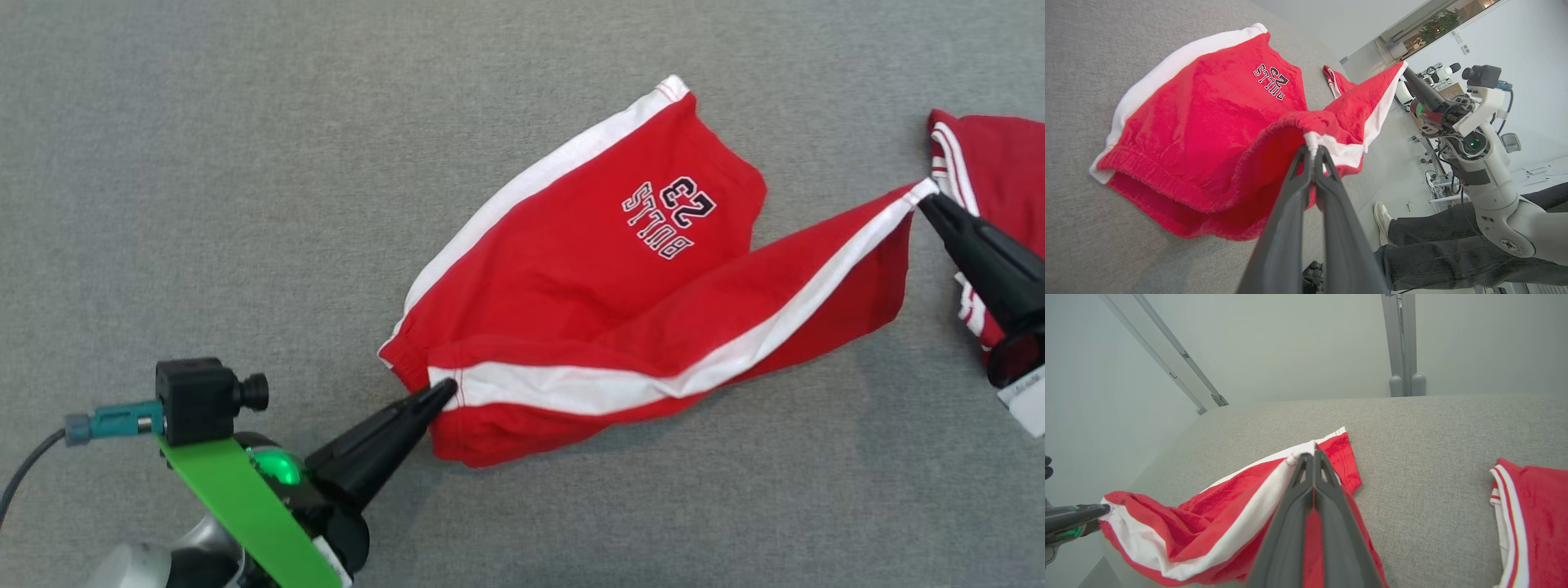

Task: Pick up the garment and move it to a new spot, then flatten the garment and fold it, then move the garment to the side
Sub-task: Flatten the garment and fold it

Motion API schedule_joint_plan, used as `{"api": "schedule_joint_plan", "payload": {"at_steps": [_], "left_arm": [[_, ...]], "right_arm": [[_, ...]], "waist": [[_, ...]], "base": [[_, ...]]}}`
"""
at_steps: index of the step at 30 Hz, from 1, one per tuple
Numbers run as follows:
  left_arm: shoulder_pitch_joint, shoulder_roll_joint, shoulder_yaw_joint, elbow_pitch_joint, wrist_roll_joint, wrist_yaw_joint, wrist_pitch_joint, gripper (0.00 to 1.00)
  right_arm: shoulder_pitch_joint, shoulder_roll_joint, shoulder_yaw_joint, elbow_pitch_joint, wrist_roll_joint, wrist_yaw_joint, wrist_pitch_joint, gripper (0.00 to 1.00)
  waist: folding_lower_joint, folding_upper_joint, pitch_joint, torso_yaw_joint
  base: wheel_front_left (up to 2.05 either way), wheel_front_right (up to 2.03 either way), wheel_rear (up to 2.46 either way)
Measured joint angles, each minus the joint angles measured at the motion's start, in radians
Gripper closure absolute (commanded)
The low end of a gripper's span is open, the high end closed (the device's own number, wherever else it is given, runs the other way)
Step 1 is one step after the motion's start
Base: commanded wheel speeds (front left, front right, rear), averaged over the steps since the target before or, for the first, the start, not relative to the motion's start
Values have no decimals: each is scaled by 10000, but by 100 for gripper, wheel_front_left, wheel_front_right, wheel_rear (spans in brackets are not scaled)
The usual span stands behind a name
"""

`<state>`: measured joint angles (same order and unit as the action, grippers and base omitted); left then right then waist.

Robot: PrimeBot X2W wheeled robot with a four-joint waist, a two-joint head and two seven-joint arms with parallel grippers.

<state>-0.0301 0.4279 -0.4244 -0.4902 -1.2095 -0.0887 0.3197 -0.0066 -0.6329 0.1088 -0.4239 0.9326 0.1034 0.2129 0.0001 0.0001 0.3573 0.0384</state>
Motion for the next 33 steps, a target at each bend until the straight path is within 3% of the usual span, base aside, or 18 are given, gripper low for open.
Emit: {"api": "schedule_joint_plan", "payload": {"at_steps": [8, 13, 19, 33], "left_arm": [[-1637, -970, 25, 1728, -205, 706, 184, 100], [-2562, -1064, 13, 2679, 426, 993, 182, 100], [-3052, -1835, -326, 3624, 437, 1114, 136, 100], [-3787, -2391, -481, 4920, 813, 1197, -309, 100]], "right_arm": [[-1709, 48, 255, 1946, -21, -395, 685, 100], [-2987, 146, 633, 2778, -290, -445, 918, 100], [-4129, 439, 1220, 3754, -813, -422, 1049, 100], [-5767, 713, 1848, 5568, -1730, -282, 1011, 100]], "waist": [[0, 0, 585, 973], [1, 0, 959, 1525], [1, 0, 1391, 1968], [0, 0, 1716, 2344]], "base": [[0, 0, 0], [0, 0, 0], [0, 0, 0], [0, 0, 0]]}}
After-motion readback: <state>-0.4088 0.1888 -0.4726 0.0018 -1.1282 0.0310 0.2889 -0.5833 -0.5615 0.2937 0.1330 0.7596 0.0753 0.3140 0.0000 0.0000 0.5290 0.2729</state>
